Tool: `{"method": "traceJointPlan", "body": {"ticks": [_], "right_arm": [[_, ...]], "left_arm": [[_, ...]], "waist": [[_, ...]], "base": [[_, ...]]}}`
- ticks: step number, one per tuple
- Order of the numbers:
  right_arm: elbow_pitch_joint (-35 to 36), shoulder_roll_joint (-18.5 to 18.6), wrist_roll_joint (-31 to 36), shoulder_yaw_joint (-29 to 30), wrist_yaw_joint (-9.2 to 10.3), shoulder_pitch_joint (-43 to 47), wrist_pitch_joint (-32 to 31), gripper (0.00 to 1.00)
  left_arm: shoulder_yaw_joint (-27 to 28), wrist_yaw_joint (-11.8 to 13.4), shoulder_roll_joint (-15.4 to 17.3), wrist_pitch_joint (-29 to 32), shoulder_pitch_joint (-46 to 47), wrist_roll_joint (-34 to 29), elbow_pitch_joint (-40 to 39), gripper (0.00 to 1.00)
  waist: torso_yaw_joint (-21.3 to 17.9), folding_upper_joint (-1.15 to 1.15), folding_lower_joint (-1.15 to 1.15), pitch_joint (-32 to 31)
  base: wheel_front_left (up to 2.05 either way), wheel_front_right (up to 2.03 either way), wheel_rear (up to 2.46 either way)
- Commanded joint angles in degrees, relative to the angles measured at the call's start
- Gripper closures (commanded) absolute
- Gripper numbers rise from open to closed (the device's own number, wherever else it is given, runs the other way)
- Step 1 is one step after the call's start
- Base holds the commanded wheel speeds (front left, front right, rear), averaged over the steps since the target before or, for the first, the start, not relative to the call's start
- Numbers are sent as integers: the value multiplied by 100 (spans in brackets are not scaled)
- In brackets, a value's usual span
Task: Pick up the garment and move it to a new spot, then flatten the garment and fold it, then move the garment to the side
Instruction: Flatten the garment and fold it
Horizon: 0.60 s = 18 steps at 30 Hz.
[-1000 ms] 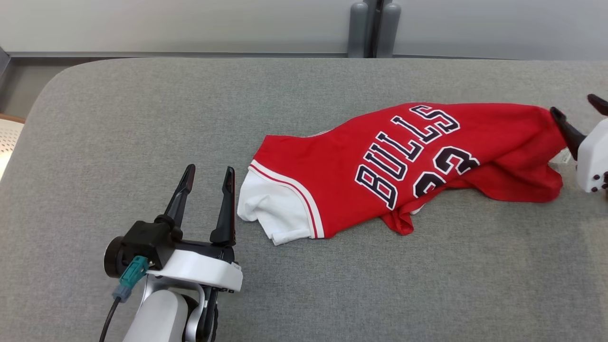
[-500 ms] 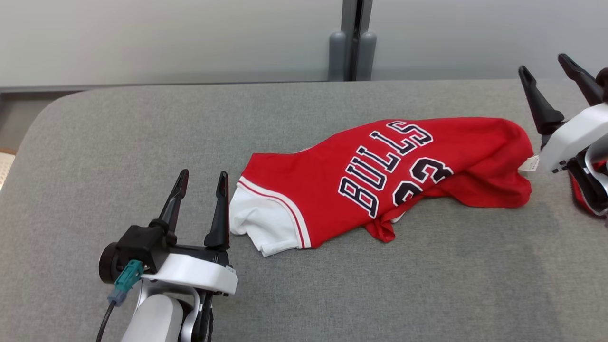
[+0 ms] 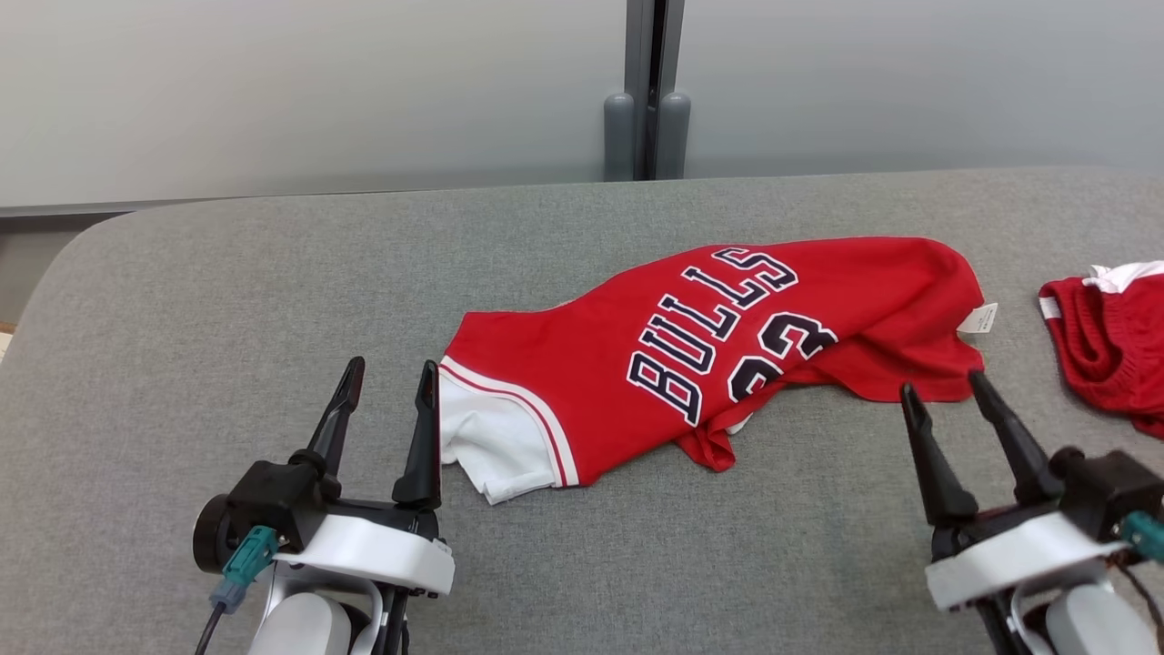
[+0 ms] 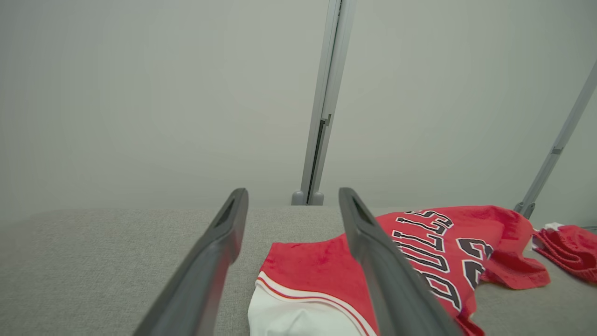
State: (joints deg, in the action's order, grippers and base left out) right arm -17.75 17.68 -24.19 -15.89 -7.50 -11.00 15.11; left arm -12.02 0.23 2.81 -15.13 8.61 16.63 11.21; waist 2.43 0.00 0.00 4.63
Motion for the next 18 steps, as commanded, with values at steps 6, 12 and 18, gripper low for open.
{"method": "traceJointPlan", "body": {"ticks": [6, 12, 18], "right_arm": [[250, -298, 476, 53, 1, 372, 4, 0], [220, -363, 382, -528, 1, 189, -227, 0], [-191, -361, 126, -1265, 1, -175, -741, 0]], "left_arm": [[-68, -25, 19, 0, 89, 9, 18, 0], [-214, 13, 20, 1, 210, 80, 15, 0], [-351, 78, 20, 1, 320, 167, 26, 0]], "waist": [[51, 0, 0, 85], [238, 0, 0, 294], [527, 0, 0, 528]], "base": [[0, 0, 0], [0, 0, 0], [0, 0, 0]]}}
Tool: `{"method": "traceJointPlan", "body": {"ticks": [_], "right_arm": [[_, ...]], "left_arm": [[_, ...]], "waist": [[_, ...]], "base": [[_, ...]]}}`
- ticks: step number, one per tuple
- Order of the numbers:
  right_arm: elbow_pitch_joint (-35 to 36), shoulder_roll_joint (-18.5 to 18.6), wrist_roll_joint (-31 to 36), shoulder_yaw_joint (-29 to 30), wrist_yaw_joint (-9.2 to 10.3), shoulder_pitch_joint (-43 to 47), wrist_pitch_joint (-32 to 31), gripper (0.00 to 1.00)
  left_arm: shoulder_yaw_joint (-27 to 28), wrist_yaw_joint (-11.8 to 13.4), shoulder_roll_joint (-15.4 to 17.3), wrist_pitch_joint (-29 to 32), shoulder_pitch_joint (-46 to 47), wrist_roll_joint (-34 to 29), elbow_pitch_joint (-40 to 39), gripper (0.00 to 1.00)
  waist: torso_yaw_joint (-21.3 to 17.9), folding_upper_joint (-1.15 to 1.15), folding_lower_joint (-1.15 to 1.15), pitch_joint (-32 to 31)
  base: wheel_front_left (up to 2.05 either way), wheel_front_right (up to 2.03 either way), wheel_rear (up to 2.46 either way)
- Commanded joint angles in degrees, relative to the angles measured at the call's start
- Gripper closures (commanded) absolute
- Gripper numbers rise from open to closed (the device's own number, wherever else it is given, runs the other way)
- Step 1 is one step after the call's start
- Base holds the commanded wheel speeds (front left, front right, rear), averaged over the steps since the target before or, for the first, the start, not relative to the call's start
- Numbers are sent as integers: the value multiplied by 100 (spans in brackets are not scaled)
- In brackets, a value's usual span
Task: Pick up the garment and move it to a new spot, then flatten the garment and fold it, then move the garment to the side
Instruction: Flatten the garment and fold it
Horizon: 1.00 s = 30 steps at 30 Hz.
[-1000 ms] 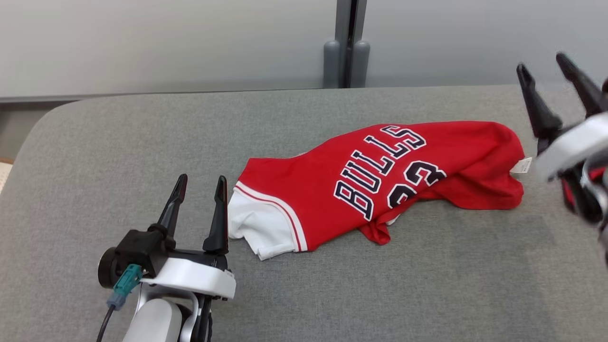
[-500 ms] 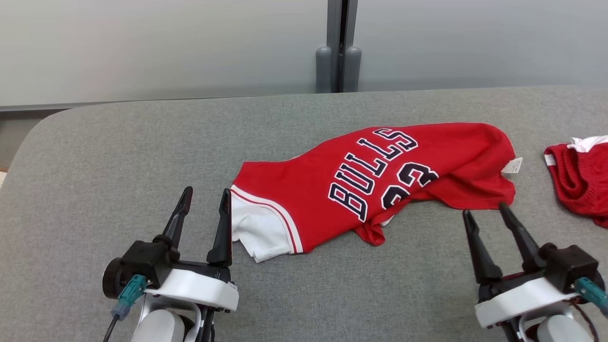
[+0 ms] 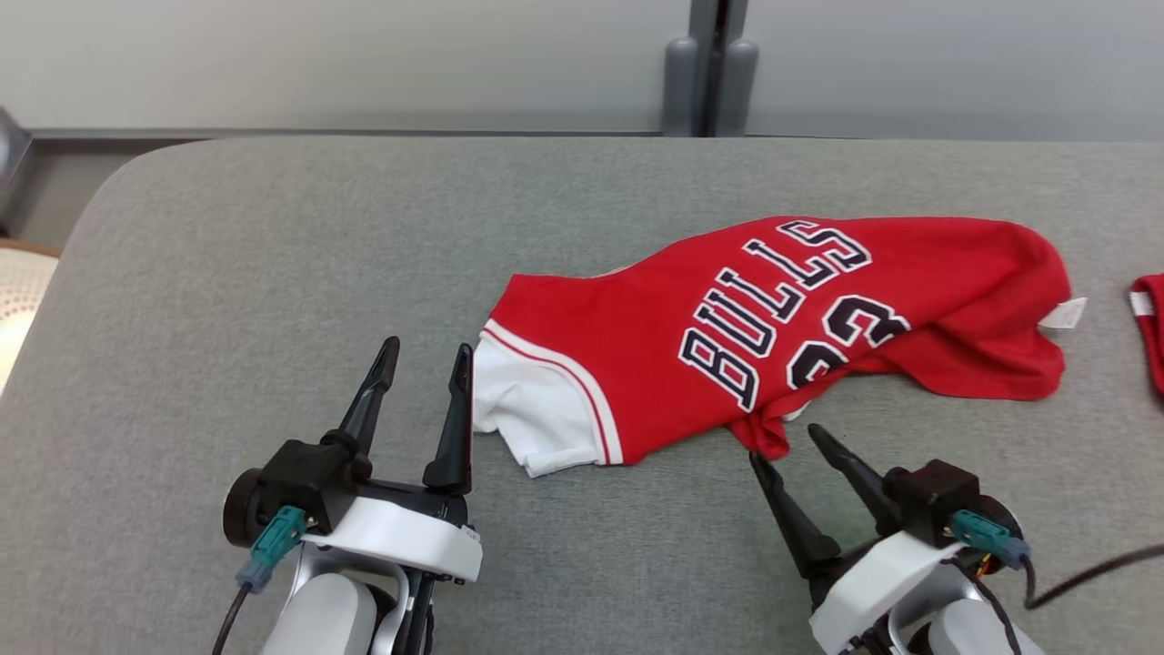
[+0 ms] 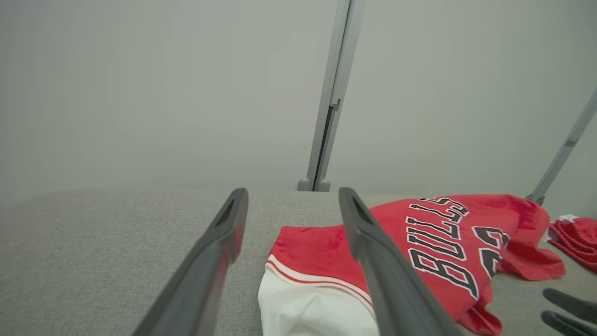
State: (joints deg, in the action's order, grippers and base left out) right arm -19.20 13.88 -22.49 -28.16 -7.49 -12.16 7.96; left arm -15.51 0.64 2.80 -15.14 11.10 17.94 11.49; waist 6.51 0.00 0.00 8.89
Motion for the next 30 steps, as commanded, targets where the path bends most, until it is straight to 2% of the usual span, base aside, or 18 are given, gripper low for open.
{"method": "traceJointPlan", "body": {"ticks": [1, 6, 11, 20, 21, 22, 23, 30], "right_arm": [[-141, 41, -90, -115, 0, -127, -92, 0], [-580, 52, -508, -296, 0, -313, -307, 0], [-888, 86, -786, -318, 0, -422, -351, 0], [-1322, -10, -758, -276, 1, -605, -207, 0], [-1360, -23, -755, -278, 1, -636, -196, 6], [-1424, -24, -744, -241, 1, -665, -181, 76], [-1471, -18, -706, -222, 2, -694, -145, 100], [-1589, 64, -654, -177, 1, -765, 4, 100]], "left_arm": [[-25, 39, 22, 1, 108, 50, -3, 0], [-100, 98, 22, 1, 155, 137, -12, 0], [-86, 128, 20, 1, 101, 119, -5, 0], [-149, 160, 20, 1, 146, 173, -39, 0], [-155, 167, 20, 1, 156, 176, -43, 0], [-157, 172, 21, 1, 166, 177, -47, 0], [-156, 174, 21, 1, 174, 178, -47, 0], [-54, 144, 19, 1, 108, 104, 0, 0]], "waist": [[177, 0, 0, 135], [439, 0, 0, 236], [543, 0, 0, 257], [611, 0, 0, 278], [612, 0, 0, 286], [608, 0, 0, 293], [601, 0, 0, 295], [339, 0, 0, 194]], "base": [[0, 0, 0], [0, 0, 0], [0, 0, 0], [0, 0, 0], [0, 0, 0], [0, 0, 0], [0, 0, 0], [0, 0, 0]]}}
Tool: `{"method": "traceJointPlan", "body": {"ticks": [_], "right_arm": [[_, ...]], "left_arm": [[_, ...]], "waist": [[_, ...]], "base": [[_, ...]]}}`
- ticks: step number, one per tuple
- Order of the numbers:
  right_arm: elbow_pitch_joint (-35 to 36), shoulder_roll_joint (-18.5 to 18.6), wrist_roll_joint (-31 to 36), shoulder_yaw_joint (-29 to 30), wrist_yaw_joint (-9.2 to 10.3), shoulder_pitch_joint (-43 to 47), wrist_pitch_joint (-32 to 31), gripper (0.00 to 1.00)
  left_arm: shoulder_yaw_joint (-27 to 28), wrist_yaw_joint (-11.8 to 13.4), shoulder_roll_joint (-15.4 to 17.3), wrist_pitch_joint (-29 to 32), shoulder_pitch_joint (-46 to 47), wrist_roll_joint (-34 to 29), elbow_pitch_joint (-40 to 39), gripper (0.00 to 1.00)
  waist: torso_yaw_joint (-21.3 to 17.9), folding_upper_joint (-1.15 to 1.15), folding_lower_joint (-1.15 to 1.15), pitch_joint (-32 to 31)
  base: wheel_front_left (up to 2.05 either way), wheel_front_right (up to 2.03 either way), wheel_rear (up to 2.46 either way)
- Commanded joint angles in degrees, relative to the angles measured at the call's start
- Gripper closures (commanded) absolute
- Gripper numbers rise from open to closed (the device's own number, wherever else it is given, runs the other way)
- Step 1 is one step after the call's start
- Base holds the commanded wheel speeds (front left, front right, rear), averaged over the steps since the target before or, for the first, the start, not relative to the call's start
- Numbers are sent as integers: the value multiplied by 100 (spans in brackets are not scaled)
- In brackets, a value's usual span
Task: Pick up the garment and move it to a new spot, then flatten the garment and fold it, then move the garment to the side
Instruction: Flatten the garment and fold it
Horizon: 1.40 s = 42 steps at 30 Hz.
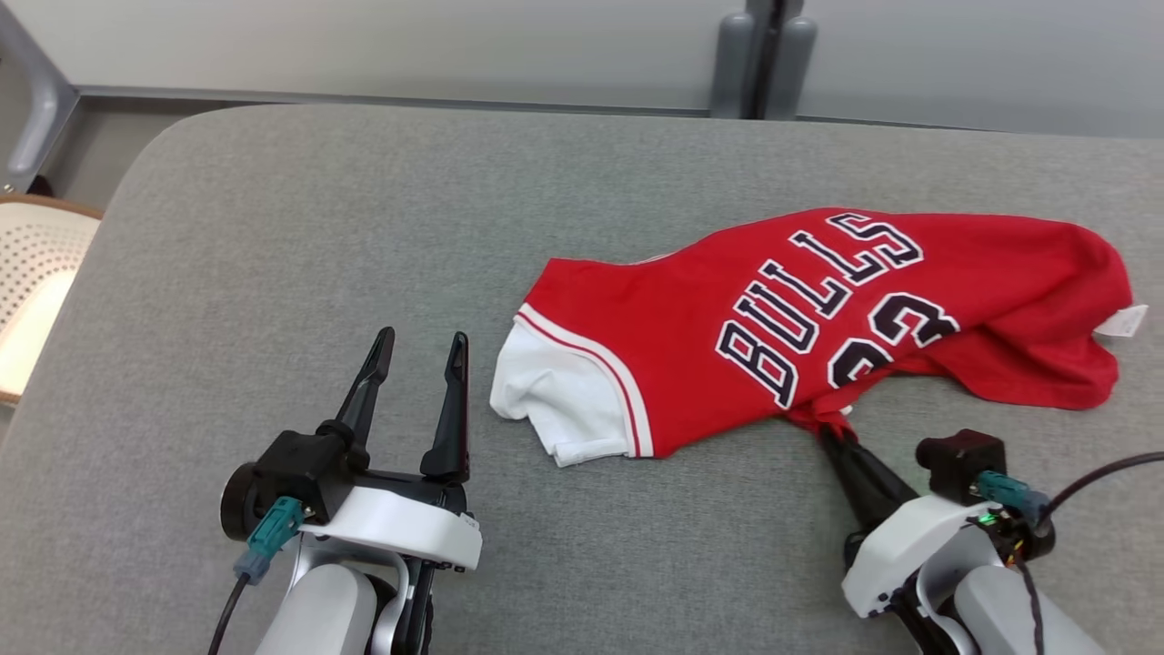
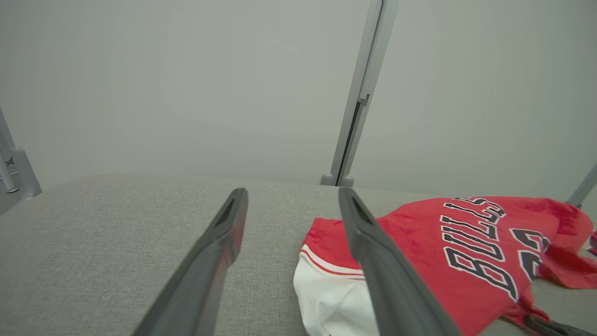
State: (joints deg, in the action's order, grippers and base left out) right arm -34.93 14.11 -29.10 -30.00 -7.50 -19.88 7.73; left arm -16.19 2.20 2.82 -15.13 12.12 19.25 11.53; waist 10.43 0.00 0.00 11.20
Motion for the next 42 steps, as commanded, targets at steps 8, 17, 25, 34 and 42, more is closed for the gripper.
{"method": "traceJointPlan", "body": {"ticks": [8, 17, 25, 34, 42], "right_arm": [[421, 473, 66, 736, 2, 375, 300, 100], [1362, 652, 426, 2606, 2, 1516, -710, 100], [2101, -38, 1039, 3556, 0, 1944, -1738, 0], [3163, -249, 1588, 2988, 2, 1724, -444, 0], [2905, -386, 1468, 2362, 2, 1763, 334, 0]], "left_arm": [[109, -54, 18, 0, -117, -33, 17, 0], [131, -107, 18, 0, -235, 5, 38, 0], [55, -126, 22, 0, -259, 14, 71, 0], [35, -179, 19, 1, -151, -67, 96, 0], [-69, -241, 20, 1, -177, -114, 195, 0]], "waist": [[-526, 0, 0, -352], [-910, 0, 0, -574], [-931, 0, 0, -594], [-823, 0, 0, -520], [-777, 0, 0, -430]], "base": [[0, 0, 0], [0, 0, 0], [0, 0, 0], [0, 0, 0], [0, 0, 0]]}}
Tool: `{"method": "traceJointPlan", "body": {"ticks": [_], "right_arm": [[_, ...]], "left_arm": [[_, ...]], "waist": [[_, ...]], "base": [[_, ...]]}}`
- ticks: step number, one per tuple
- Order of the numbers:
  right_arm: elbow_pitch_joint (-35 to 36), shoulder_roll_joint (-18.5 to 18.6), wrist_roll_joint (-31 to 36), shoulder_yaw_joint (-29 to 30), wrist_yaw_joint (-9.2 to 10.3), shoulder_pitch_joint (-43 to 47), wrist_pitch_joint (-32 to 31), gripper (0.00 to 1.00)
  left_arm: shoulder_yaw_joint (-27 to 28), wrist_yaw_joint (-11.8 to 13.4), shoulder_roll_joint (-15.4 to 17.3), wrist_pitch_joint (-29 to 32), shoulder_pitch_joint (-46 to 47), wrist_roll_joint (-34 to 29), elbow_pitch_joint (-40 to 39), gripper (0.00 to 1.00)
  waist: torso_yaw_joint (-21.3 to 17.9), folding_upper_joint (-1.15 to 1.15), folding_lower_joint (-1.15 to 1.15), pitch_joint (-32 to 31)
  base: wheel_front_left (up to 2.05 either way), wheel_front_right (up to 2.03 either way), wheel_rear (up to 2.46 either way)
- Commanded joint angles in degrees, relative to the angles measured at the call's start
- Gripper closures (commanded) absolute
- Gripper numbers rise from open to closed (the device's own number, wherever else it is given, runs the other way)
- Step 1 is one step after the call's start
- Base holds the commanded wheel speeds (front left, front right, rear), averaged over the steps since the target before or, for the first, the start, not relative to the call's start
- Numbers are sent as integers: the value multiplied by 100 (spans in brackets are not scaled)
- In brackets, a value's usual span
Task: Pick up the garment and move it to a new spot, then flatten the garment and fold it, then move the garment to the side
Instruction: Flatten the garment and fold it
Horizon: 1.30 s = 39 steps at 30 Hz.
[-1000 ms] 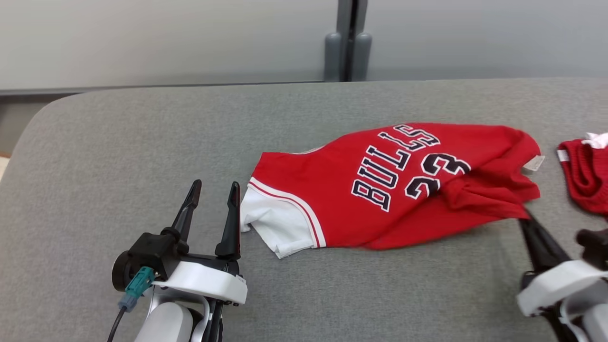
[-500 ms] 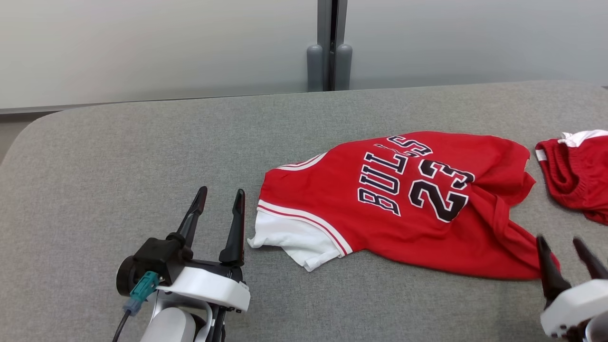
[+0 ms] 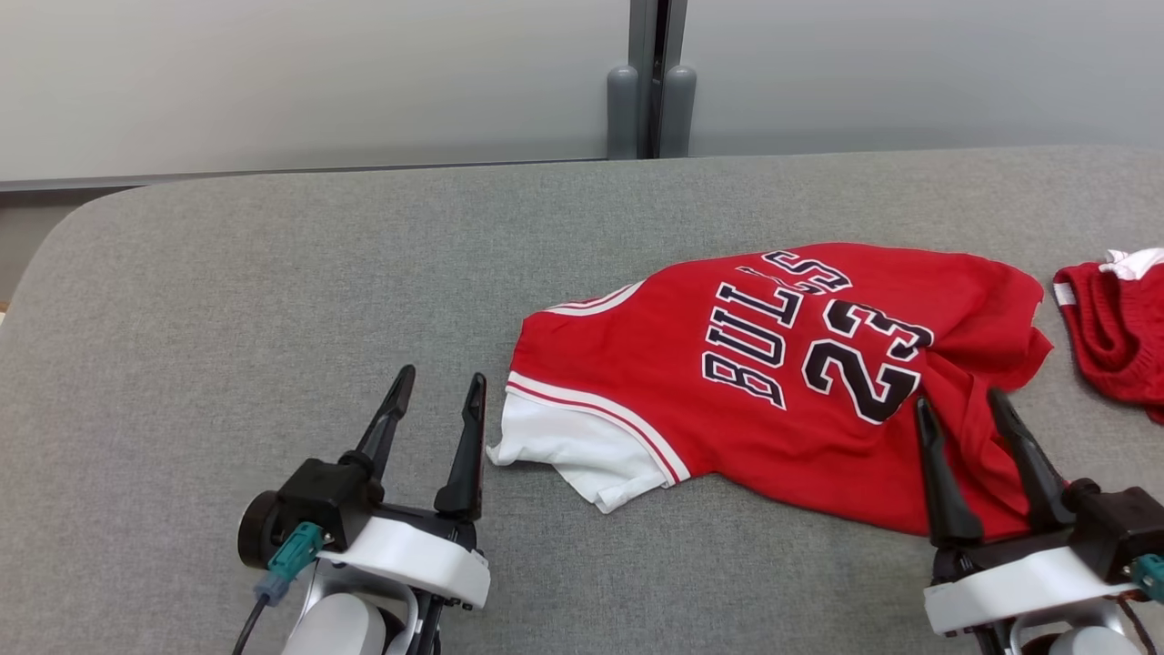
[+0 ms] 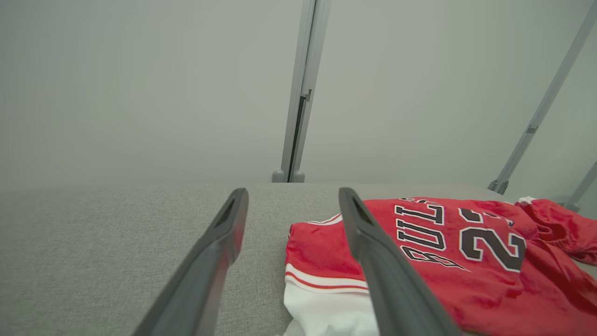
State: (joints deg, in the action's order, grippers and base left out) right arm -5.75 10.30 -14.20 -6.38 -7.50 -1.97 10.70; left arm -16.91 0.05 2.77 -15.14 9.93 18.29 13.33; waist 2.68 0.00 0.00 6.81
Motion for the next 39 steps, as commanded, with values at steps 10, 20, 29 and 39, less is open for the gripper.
{"method": "traceJointPlan", "body": {"ticks": [10, 20, 29, 39], "right_arm": [[-253, 77, -151, -65, 1, -326, 238, 0], [-425, 48, -176, -101, 1, -479, 321, 0], [-499, 84, -209, -128, 1, -567, 364, 0], [-608, 52, -182, -122, 1, -583, 405, 0]], "left_arm": [[-483, -434, 61, 2, 376, -367, 1154, 0], [-886, -627, 94, 165, 961, -457, 2376, 0], [-1101, -731, 57, 228, 1318, -35, 2738, 75], [-940, -753, 174, 24, 1669, 771, 2097, 100]], "waist": [[-42, 0, 0, 231], [-139, 0, 0, 421], [-195, 0, 0, 490], [-110, 0, 0, 392]], "base": [[0, 0, 0], [0, 0, 0], [0, 0, 0], [0, 0, 0]]}}
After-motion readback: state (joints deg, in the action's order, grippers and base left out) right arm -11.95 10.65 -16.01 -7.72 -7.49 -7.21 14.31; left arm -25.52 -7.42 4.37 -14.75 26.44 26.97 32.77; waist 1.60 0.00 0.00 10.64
